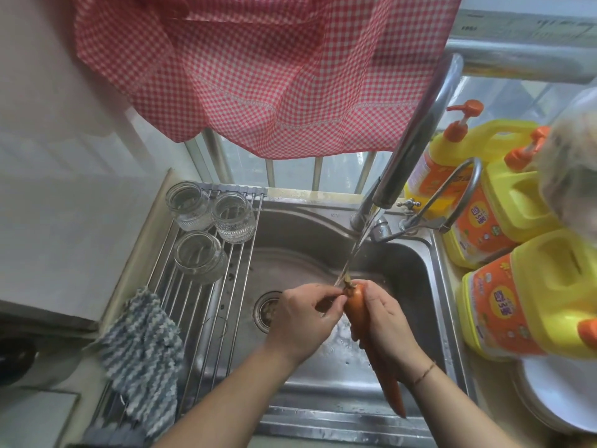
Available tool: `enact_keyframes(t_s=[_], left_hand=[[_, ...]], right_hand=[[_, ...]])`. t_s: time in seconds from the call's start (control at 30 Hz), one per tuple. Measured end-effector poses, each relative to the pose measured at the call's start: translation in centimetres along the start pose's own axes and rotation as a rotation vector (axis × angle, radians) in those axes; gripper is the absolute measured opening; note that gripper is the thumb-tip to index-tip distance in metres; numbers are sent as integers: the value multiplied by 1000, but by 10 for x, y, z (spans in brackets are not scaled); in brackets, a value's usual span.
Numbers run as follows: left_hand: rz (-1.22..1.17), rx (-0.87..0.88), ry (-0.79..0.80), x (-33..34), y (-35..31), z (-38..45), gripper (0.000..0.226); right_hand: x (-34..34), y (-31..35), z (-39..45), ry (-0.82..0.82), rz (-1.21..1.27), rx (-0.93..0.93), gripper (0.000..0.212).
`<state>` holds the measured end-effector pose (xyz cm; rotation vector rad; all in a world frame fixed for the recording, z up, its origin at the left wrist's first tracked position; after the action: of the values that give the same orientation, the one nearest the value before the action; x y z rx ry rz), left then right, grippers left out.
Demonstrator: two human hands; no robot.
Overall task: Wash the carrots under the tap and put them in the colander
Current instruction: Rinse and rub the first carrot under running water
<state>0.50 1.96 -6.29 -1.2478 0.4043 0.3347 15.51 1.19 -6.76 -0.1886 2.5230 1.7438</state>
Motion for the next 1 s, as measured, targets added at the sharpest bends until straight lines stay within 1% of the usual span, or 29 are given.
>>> enact_keyframes(t_s=[0.07, 0.2, 0.33, 0.47, 0.53, 0.7, 0.77, 0.83, 0.9, 1.0], left_hand=[[31, 64, 9, -1, -2, 2, 20], [83, 132, 20, -7, -5, 13, 22], [211, 165, 177, -10, -4, 25, 22], [309, 199, 270, -5, 0, 29, 32], [334, 209, 273, -3, 1, 28, 34], [374, 202, 220, -2, 3, 31, 27], [366, 191, 211, -2, 5, 31, 24], [296, 164, 215, -5, 4, 32, 22], [203, 170, 253, -9, 3, 35, 22], [182, 194, 335, -11, 0, 36, 27]], right_hand=[[0, 3, 0, -14, -13, -10, 34], [3, 9, 5, -15, -61, -24, 37], [5, 9, 9, -9, -169, -28, 36], [5, 7, 11, -12, -213, -11, 38], [6, 7, 12, -22, -206, -6, 38], [8, 9, 12, -14, -232, -8, 39], [10, 12, 10, 3, -214, 2, 40], [11, 14, 9, 10, -162, 43, 41], [9, 17, 10, 20, -157, 77, 43], [6, 18, 11, 29, -227, 79, 44]])
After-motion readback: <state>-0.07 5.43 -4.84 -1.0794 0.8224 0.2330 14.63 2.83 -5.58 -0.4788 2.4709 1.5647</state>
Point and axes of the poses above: each hand's wrist, its own z-axis towards the middle knuckle, its own x-axis out of the palm, y = z × x, the point moved 4 cm from there along z, towards the middle knuckle, and after that the axes turned 1 degree about y, right-handed, at the moved point
